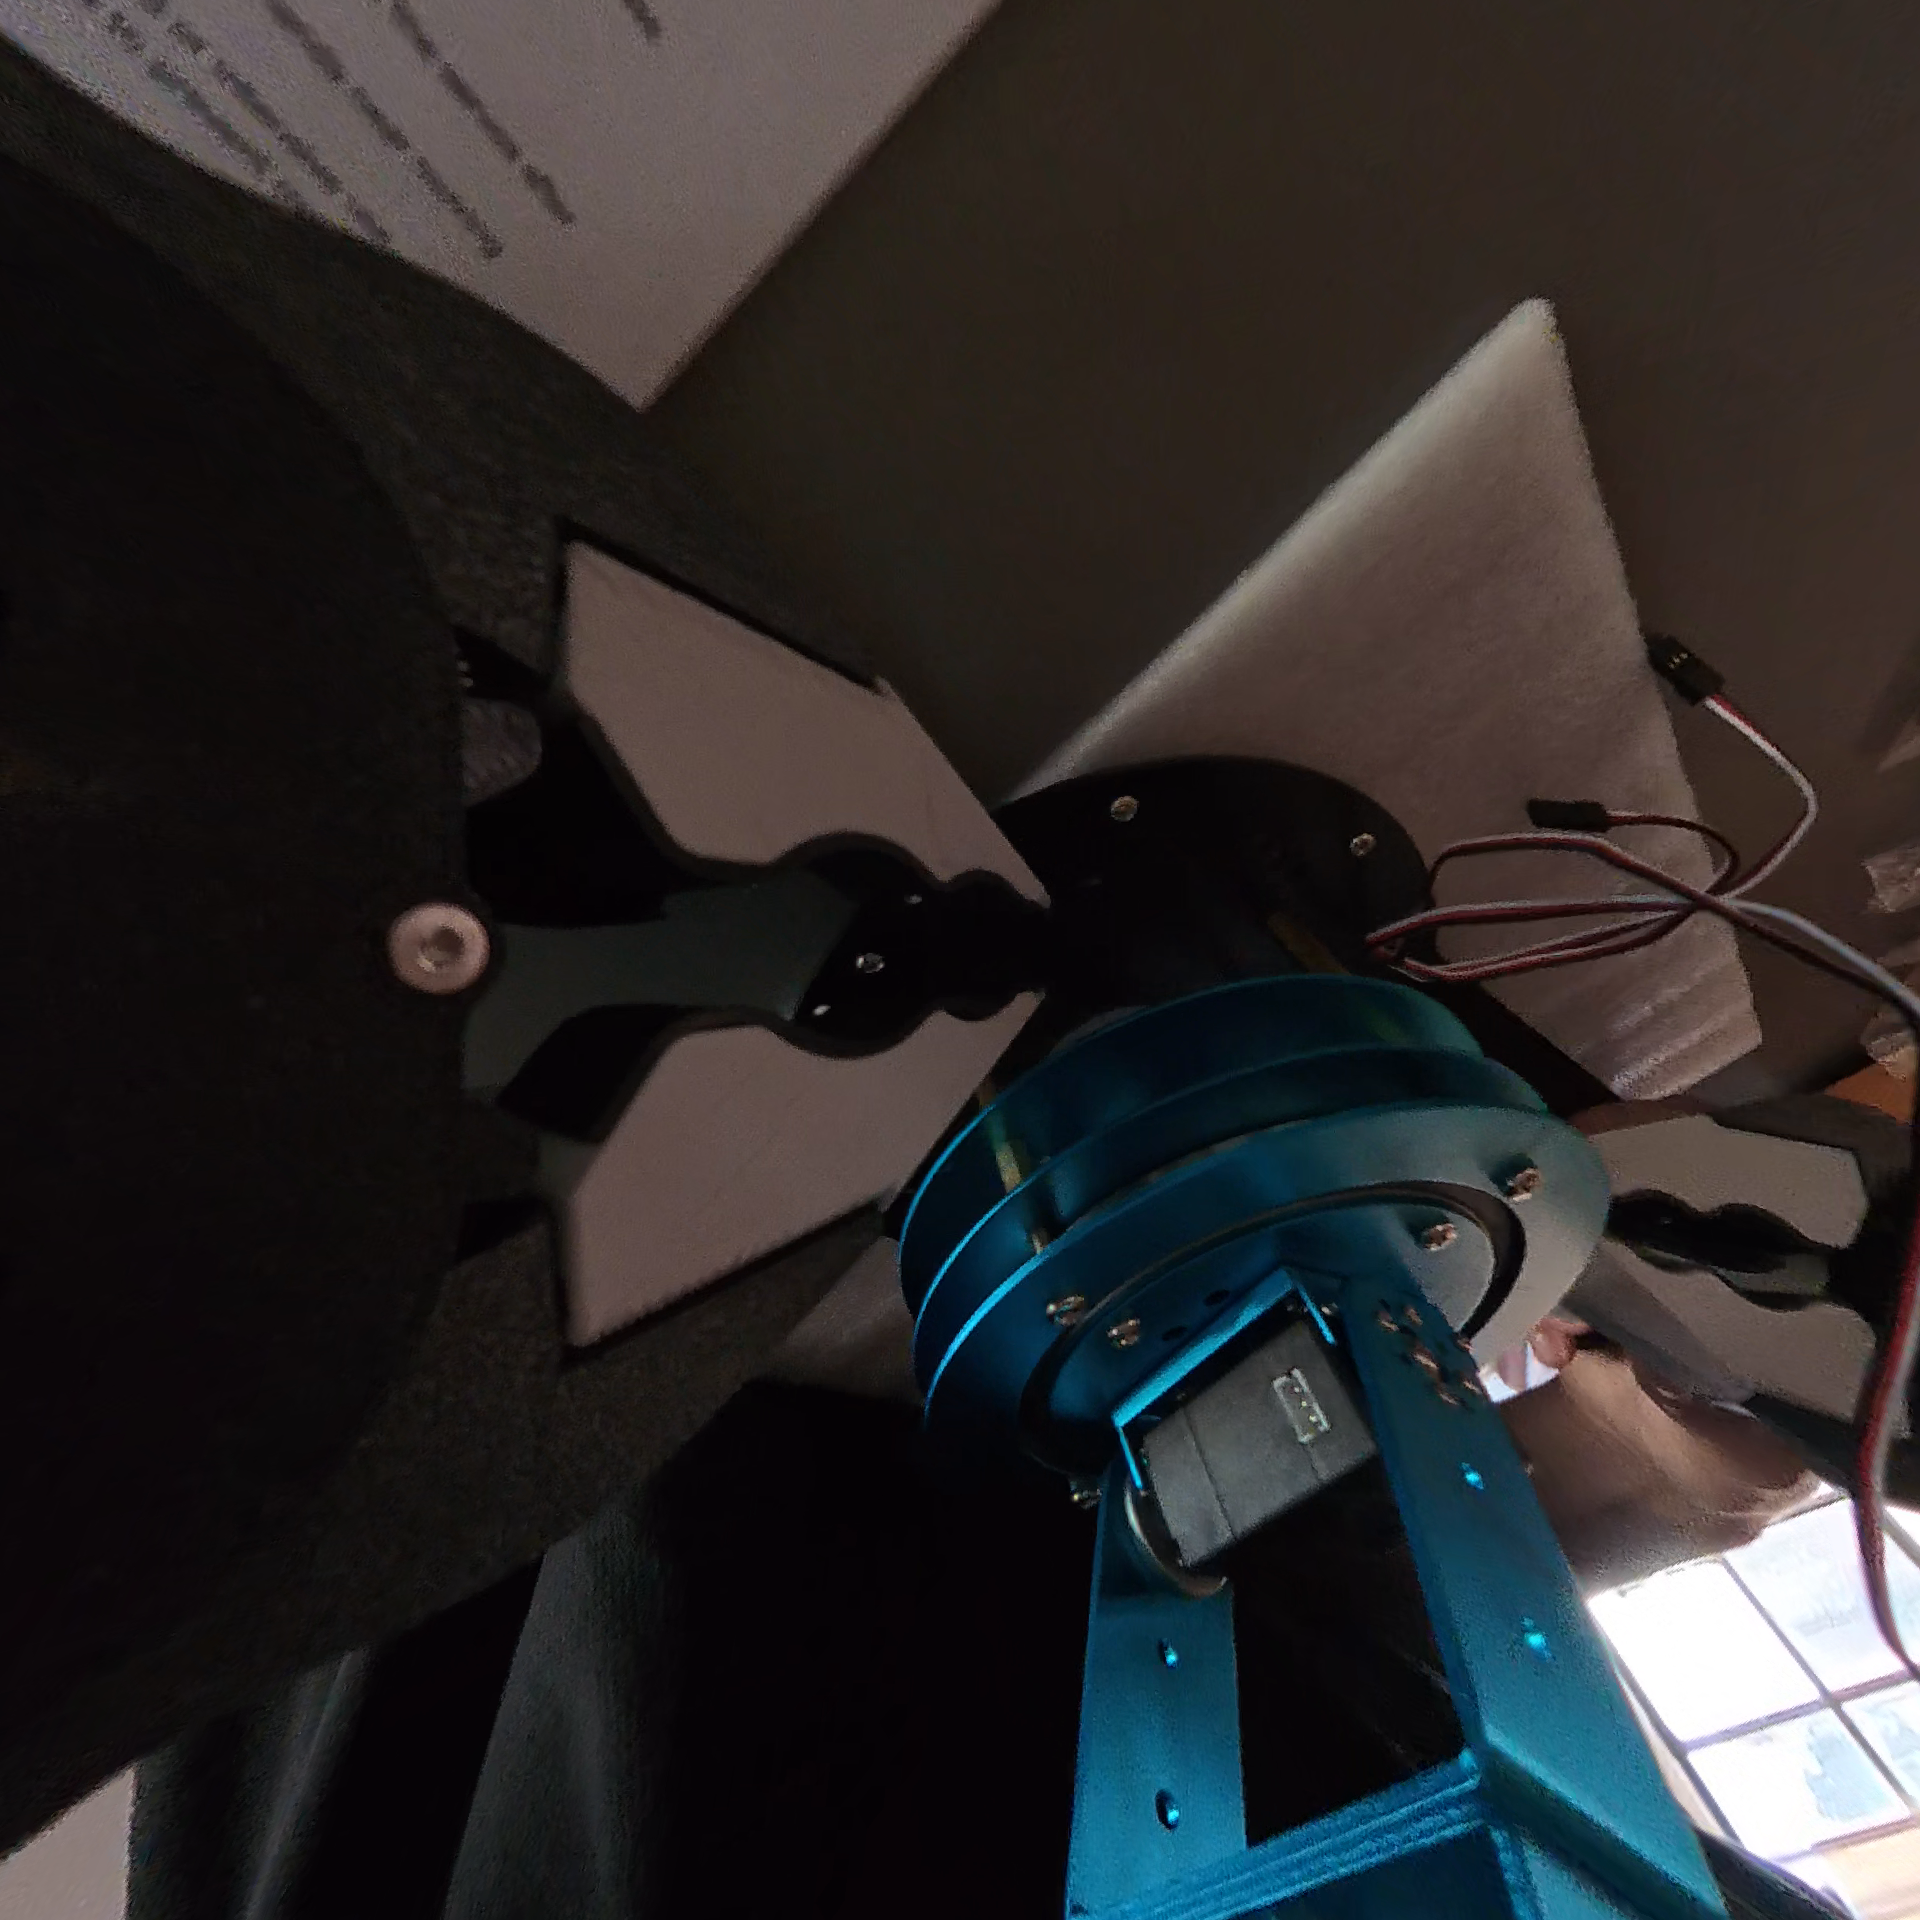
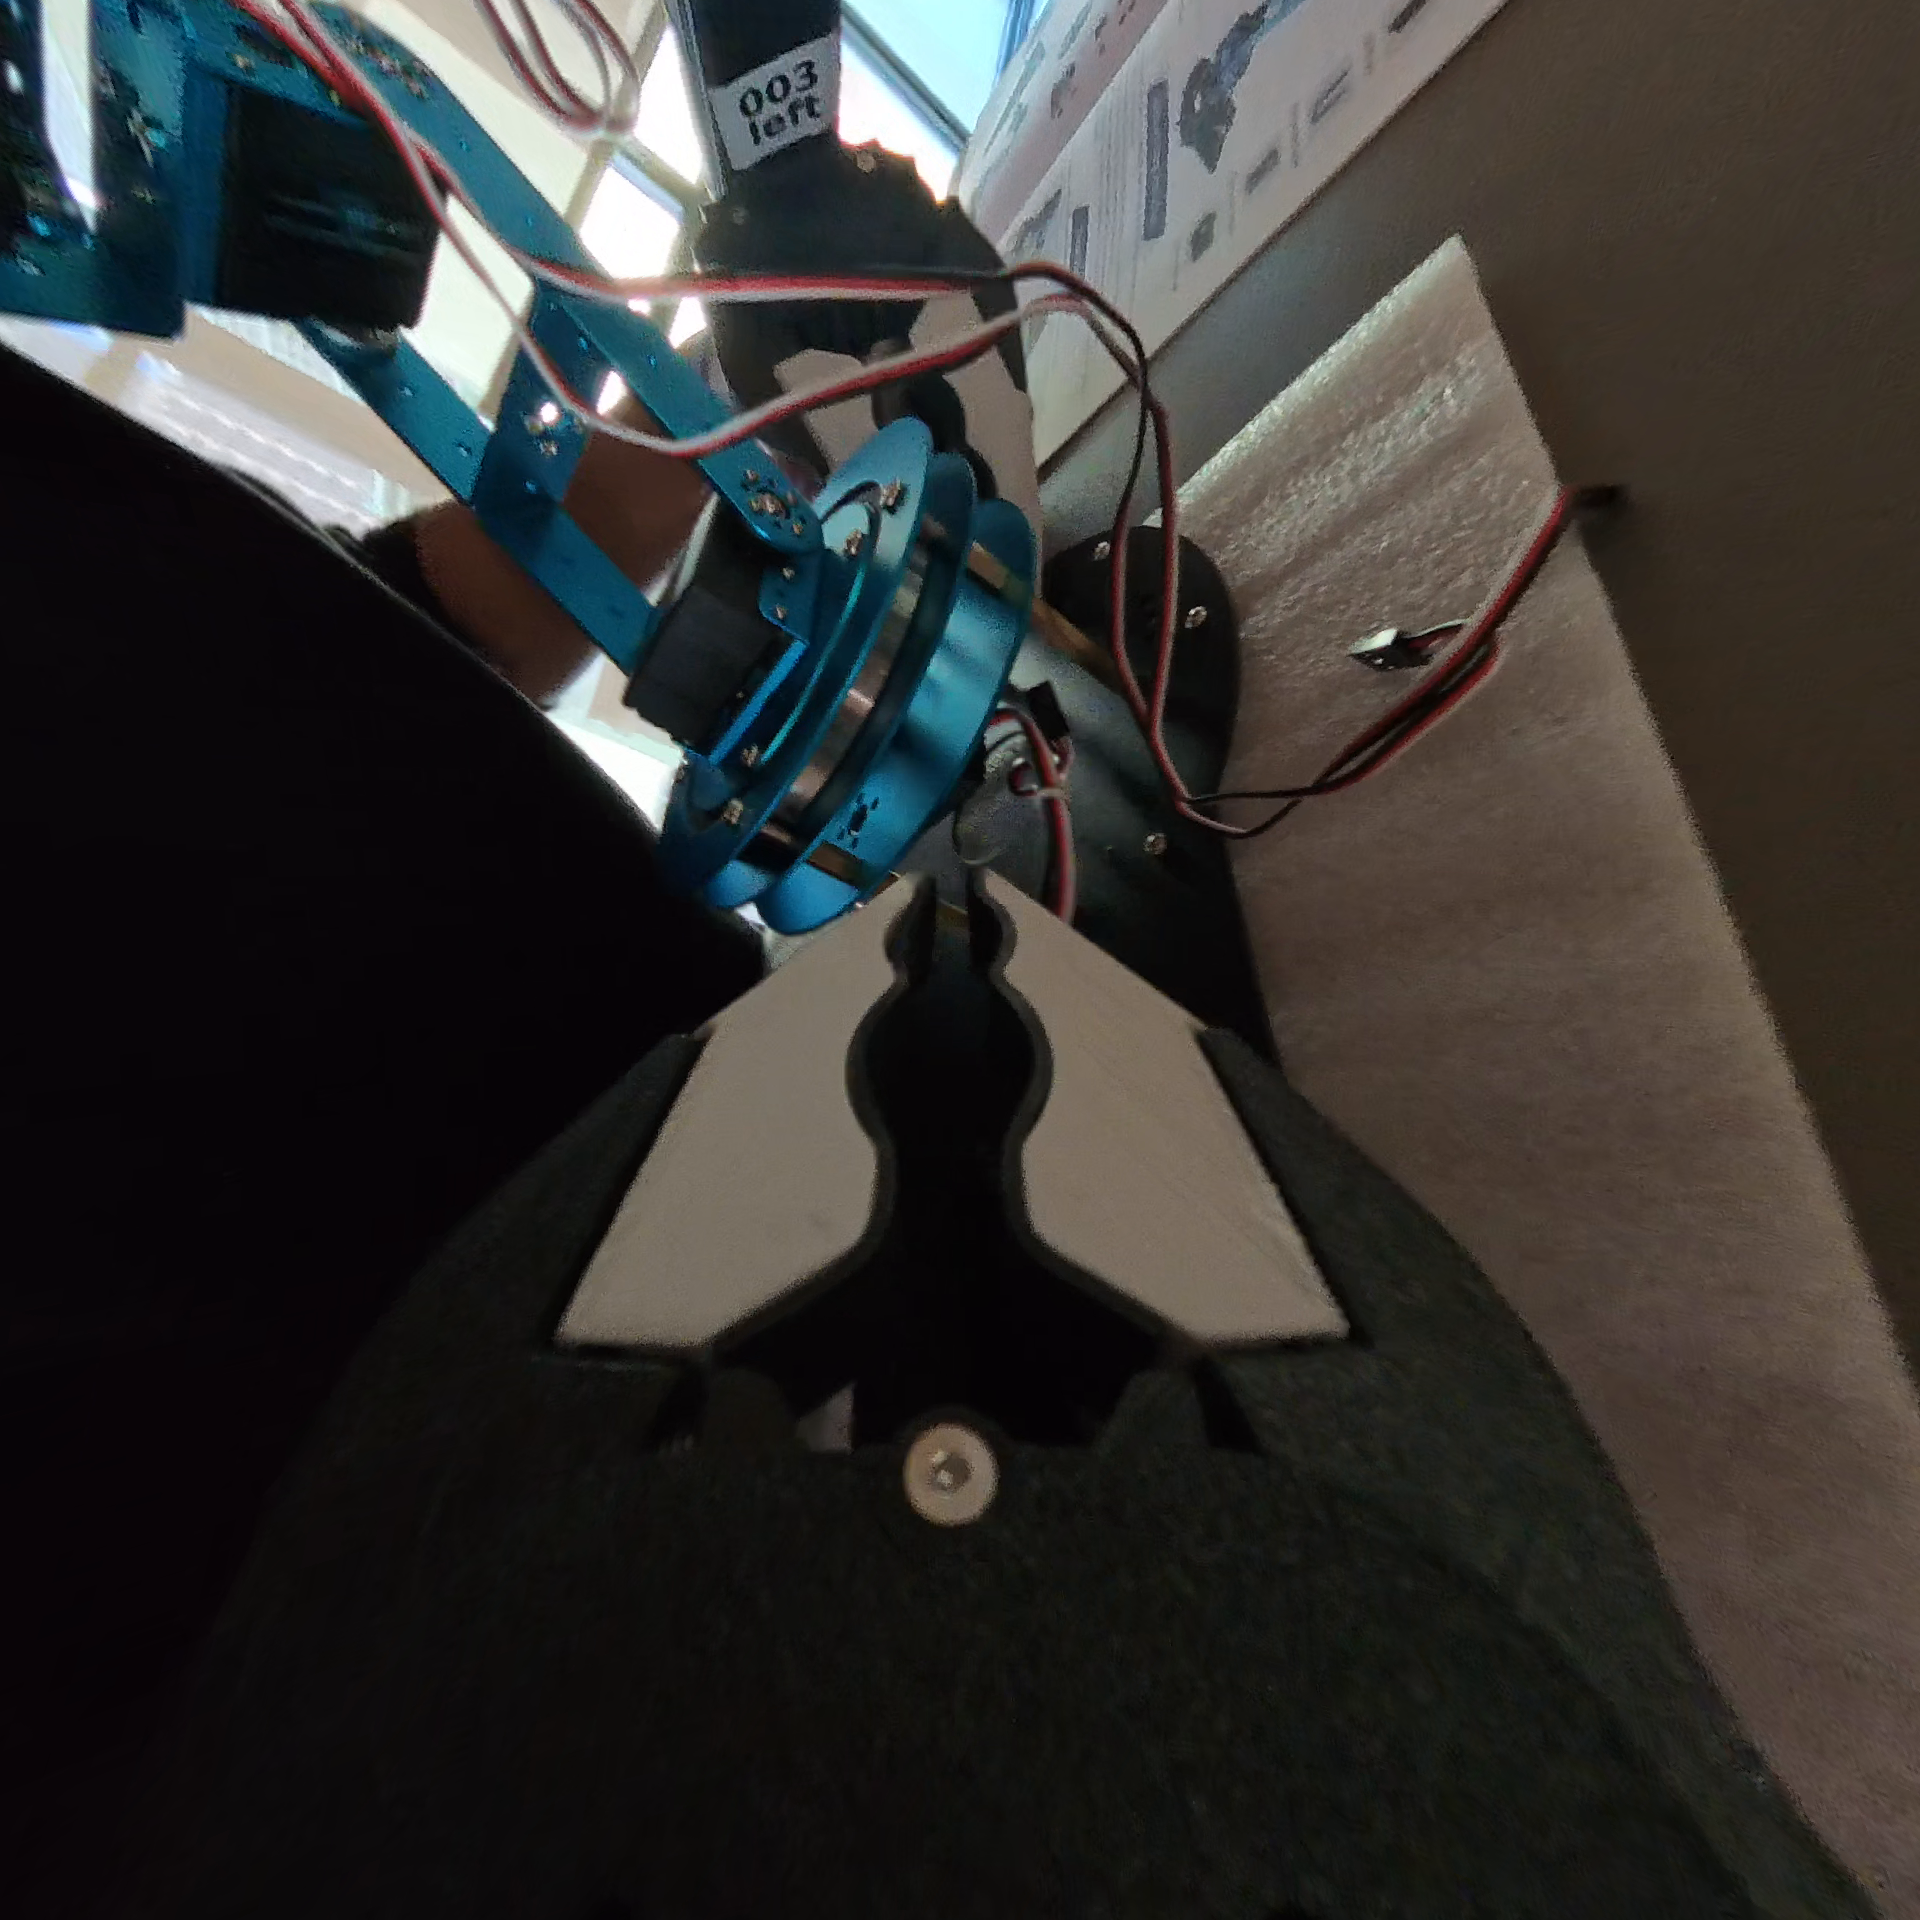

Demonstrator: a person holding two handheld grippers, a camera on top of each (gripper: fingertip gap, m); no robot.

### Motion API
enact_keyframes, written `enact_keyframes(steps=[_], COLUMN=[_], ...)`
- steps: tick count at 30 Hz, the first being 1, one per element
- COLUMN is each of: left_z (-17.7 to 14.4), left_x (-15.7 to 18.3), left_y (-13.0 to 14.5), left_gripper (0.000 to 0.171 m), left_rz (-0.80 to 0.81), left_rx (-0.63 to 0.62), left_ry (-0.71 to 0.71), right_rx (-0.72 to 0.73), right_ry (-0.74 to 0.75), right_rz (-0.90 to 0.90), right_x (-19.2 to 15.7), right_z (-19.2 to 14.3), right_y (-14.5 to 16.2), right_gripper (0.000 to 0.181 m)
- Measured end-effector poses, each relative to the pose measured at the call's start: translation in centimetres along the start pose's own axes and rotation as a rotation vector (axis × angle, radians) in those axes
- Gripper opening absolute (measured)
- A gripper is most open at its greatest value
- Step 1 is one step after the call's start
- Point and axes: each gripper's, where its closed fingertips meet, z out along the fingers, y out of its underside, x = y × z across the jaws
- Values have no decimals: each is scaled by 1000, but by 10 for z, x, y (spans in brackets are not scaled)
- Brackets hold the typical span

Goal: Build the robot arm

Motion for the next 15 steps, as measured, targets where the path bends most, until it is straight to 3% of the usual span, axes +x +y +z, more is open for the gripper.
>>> enact_keyframes(steps=[6, 15], left_z=[-15, -27], left_x=[4, 13], left_y=[7, 14], left_gripper=[10, 10], left_rz=[-49, -72], left_rx=[19, 77], left_ry=[-74, -116], right_rx=[-86, -337], right_ry=[193, 51], right_rz=[-351, -415], right_x=[22, 21], right_z=[4, 39], right_y=[-11, 4], right_gripper=[13, 18])
